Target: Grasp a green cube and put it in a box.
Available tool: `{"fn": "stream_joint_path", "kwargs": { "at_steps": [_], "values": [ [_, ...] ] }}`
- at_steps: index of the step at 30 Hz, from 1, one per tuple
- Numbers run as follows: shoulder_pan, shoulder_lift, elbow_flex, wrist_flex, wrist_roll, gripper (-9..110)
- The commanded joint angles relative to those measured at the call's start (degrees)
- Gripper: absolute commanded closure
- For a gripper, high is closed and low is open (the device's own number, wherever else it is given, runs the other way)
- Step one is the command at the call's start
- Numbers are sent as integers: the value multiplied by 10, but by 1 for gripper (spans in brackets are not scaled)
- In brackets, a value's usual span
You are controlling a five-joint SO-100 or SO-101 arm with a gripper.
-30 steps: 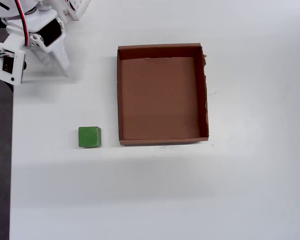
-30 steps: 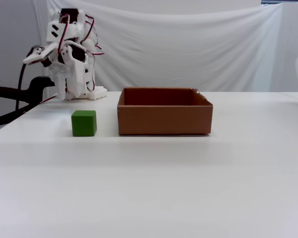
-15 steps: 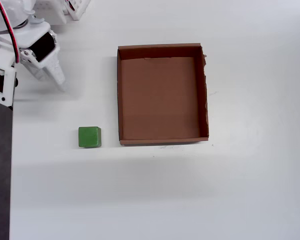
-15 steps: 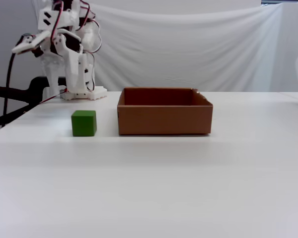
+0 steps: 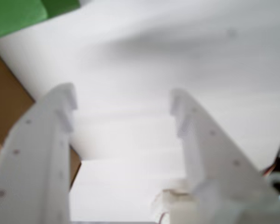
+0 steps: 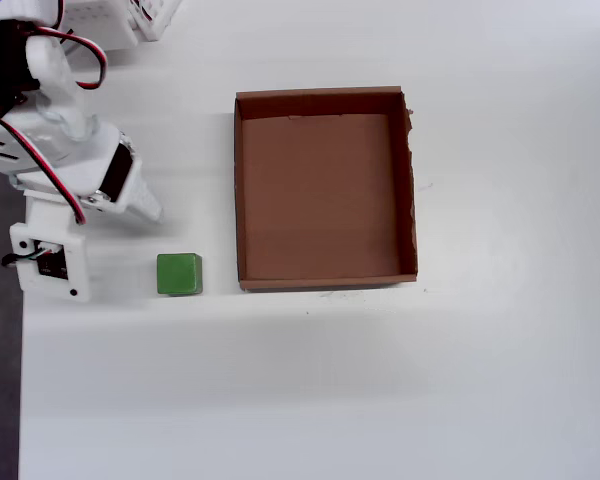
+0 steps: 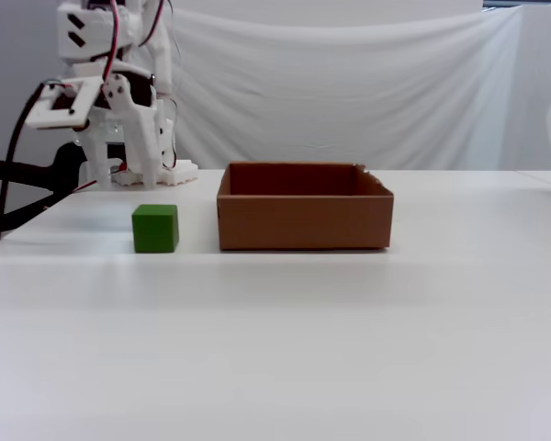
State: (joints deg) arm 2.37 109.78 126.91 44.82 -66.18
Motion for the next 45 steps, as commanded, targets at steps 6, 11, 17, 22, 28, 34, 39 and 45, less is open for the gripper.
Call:
{"fn": "stream_joint_path", "kwargs": {
  "at_steps": [6,11,17,22,28,34,39,45],
  "values": [
    [-26,-82,-132,-19,-17,77],
    [-40,-147,-179,-33,-17,77],
    [-61,-183,-218,-18,-14,77],
    [-74,-189,-228,-11,-12,77],
    [-81,-207,-229,-13,-16,77],
    [-85,-239,-255,-10,-12,77],
    [-88,-260,-262,-16,-15,77],
    [-90,-275,-268,-18,-17,78]
  ]
}}
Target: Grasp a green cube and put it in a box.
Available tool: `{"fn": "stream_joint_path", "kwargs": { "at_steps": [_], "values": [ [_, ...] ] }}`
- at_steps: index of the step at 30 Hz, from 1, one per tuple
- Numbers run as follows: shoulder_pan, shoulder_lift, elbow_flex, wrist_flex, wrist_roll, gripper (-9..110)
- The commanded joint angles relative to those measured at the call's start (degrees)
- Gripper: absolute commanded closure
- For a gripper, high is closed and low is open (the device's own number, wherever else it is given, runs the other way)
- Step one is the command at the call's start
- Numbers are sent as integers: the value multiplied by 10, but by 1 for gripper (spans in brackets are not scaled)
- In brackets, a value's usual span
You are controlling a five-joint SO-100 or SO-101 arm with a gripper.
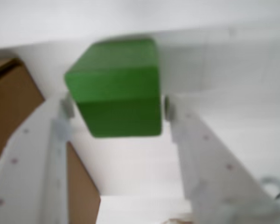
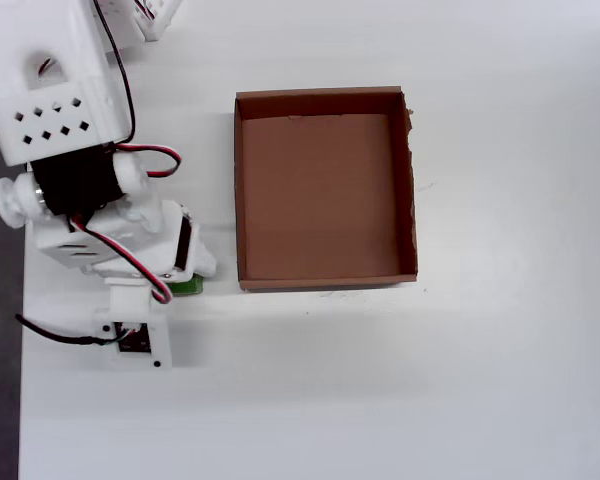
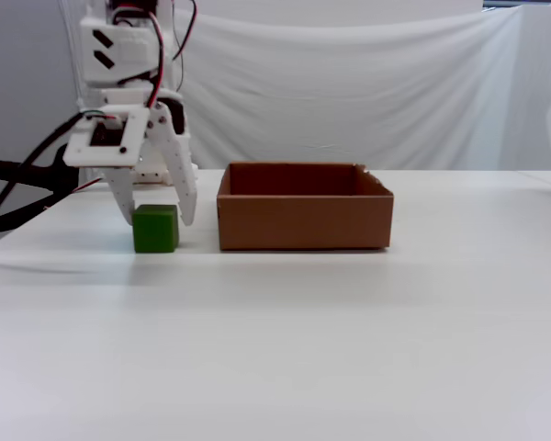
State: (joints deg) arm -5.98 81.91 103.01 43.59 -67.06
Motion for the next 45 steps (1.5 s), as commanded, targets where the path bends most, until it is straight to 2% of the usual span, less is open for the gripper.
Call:
{"fn": "stream_joint_path", "kwargs": {
  "at_steps": [1,33,45],
  "values": [
    [-6,2,-30,-5,-8,78],
    [-11,18,-19,2,-2,87],
    [-26,99,-26,42,14,88]
  ]
}}
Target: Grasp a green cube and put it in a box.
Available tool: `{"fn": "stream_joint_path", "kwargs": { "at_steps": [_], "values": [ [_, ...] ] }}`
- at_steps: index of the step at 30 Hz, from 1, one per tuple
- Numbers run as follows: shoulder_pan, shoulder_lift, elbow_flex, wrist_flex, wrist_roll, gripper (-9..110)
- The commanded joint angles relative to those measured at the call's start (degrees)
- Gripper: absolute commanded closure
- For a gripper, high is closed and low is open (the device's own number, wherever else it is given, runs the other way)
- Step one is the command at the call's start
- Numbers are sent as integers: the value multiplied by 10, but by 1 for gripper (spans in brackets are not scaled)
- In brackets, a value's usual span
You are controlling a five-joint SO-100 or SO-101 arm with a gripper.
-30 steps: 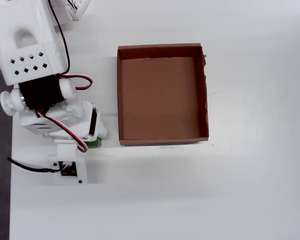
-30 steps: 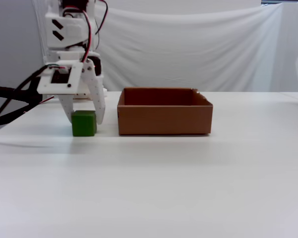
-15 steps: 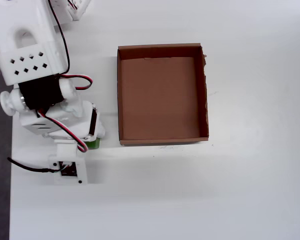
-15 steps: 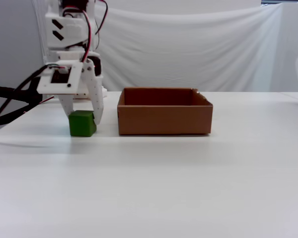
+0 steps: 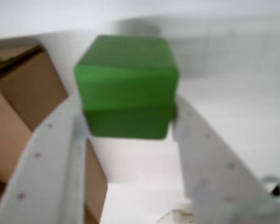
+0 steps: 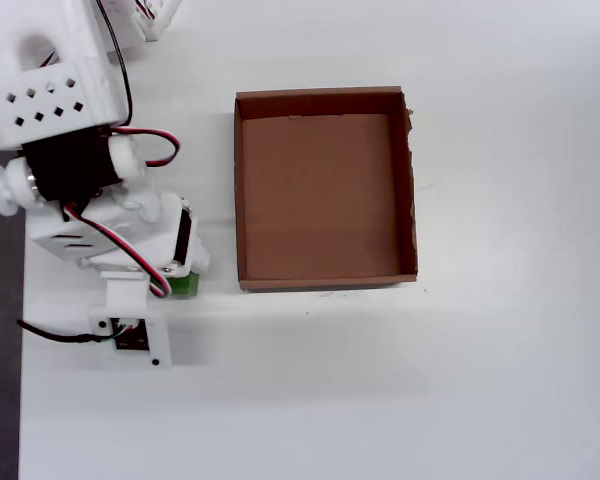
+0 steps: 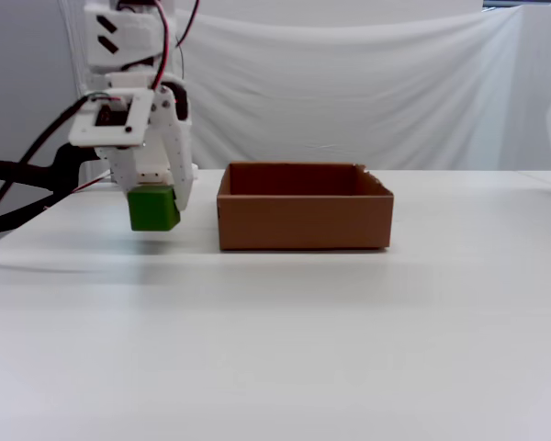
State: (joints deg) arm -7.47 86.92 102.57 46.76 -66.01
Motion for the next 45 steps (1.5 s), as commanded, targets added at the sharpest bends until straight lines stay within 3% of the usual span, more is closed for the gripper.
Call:
{"fn": "stream_joint_path", "kwargs": {
  "at_steps": [1,8,22,45],
  "values": [
    [-14,58,-26,19,7,88],
    [-58,105,-51,69,32,89],
    [-243,75,-156,207,115,89],
    [-302,-203,-259,158,140,88]
  ]
}}
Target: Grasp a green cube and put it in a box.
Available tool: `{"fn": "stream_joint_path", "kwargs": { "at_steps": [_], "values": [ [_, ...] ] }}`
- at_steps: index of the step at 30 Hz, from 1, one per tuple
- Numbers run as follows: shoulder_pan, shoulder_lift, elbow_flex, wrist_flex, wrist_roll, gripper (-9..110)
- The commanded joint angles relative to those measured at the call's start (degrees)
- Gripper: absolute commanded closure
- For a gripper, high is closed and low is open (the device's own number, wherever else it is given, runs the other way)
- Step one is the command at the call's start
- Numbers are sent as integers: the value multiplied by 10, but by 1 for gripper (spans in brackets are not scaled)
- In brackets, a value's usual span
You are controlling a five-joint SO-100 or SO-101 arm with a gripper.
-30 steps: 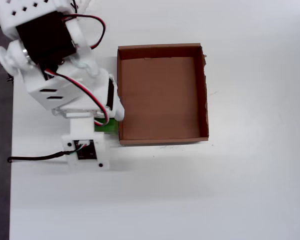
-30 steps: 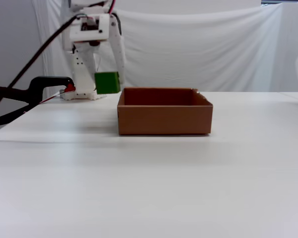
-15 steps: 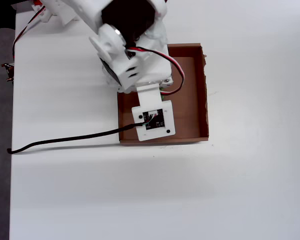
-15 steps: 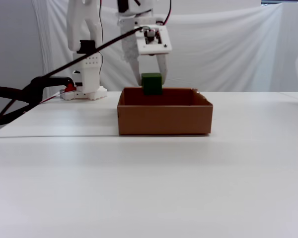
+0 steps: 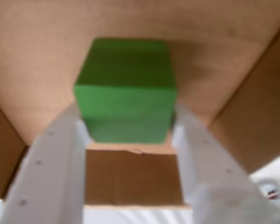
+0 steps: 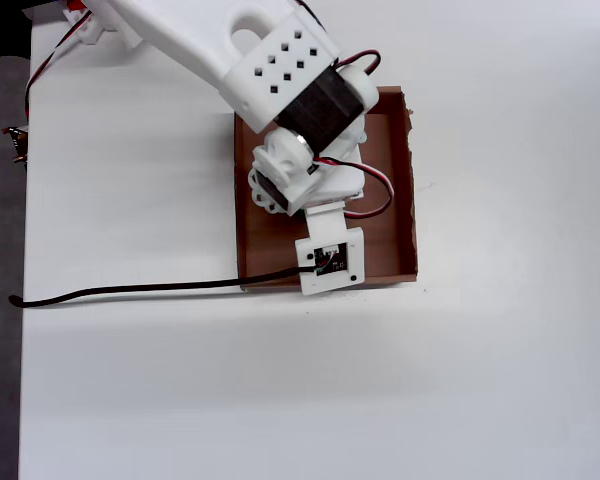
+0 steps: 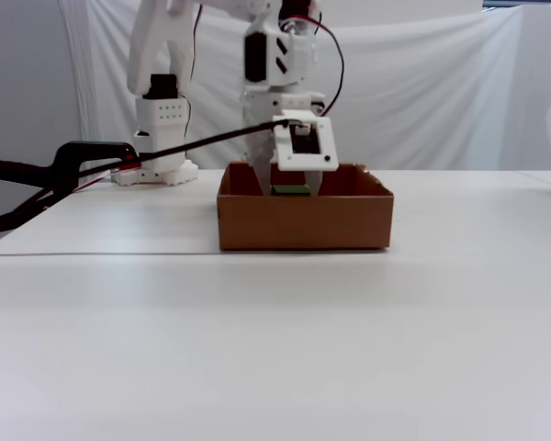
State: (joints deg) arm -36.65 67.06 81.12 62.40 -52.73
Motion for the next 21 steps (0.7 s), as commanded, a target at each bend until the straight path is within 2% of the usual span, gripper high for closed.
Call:
{"fn": "stream_joint_path", "kwargs": {
  "at_steps": [1,3,7,15,21],
  "values": [
    [-11,-5,-44,2,8,88],
    [-11,-4,-40,-2,8,87],
    [3,24,-35,3,8,74],
    [79,156,1,21,3,74],
    [202,351,115,39,8,74]
  ]
}}
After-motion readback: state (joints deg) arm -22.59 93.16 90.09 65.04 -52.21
